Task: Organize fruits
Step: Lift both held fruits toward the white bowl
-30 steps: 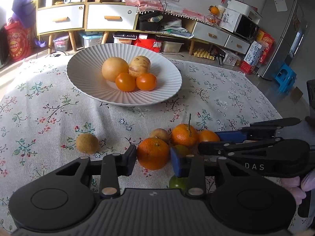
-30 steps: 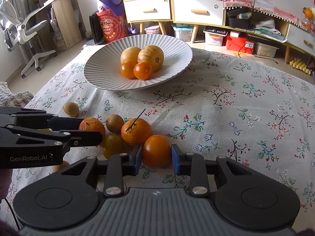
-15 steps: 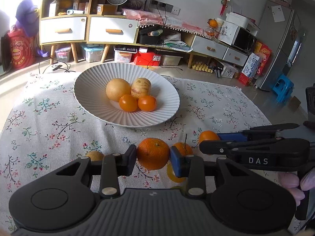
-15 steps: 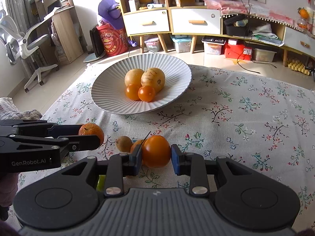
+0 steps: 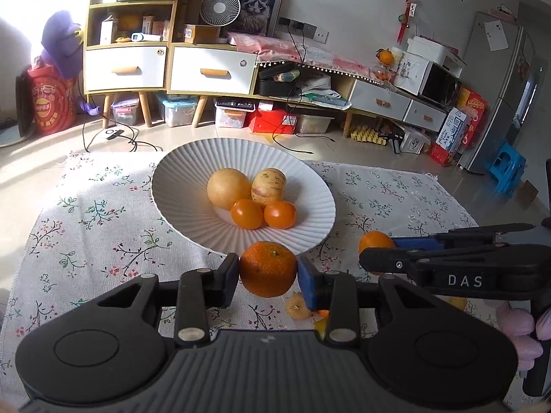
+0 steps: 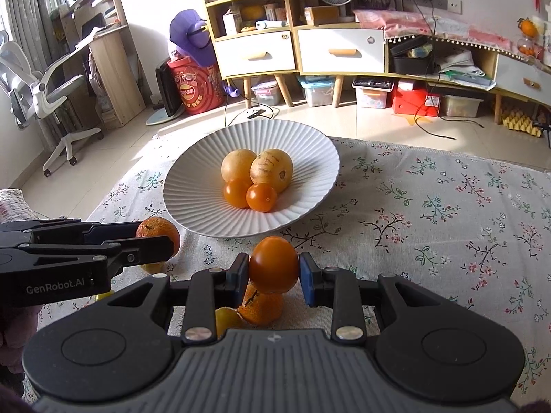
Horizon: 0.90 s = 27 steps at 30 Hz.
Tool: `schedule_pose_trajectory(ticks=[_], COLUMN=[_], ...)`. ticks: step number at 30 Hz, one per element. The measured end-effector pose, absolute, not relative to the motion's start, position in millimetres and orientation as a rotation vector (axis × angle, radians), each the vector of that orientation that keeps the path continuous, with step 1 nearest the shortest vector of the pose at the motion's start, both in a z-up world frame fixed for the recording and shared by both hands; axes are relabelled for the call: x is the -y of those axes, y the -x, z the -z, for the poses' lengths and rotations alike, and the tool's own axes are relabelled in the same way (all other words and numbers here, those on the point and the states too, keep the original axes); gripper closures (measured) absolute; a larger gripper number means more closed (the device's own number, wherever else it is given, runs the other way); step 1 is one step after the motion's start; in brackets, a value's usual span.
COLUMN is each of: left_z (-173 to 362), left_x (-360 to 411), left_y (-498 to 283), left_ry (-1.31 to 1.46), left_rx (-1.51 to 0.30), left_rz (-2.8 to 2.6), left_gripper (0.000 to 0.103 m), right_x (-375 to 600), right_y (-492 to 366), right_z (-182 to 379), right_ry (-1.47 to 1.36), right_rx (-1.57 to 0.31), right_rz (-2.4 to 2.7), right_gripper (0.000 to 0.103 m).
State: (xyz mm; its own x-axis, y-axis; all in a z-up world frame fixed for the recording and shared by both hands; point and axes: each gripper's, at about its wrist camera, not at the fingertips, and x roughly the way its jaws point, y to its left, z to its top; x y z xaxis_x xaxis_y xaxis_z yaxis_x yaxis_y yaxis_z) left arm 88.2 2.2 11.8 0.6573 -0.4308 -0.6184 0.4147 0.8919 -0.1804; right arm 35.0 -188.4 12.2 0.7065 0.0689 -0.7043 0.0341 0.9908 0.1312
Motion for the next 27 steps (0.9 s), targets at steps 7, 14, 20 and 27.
schedule_pose_trajectory(ticks=[7,14,20,27], left_z=[-9,0,5,9], left_x=[-4,-3,-2,1], left_y=[-102,-123,-142,-154], left_ry=[0.002,-0.024,-0.034,-0.047], left_rx=[-0.695,-0.692,-0.72,-0.718], left_rz=[0.439,0.413,0.431,0.428], left_gripper=[0.078,0.078,0.078,0.078], right_x=[192,202,206,210], right_y=[-47,-63,-77,-89], right_z=[-14,-13,-8,-3], right_ry=[-0.158,-0.19,-0.164,-0.154], right_rx=[-0.776,-0.768,-0.763,-0.768], right_rz=[-0.031,-0.021,-0.015,-0.014], right_gripper=[0.075,0.075,0.075,0.075])
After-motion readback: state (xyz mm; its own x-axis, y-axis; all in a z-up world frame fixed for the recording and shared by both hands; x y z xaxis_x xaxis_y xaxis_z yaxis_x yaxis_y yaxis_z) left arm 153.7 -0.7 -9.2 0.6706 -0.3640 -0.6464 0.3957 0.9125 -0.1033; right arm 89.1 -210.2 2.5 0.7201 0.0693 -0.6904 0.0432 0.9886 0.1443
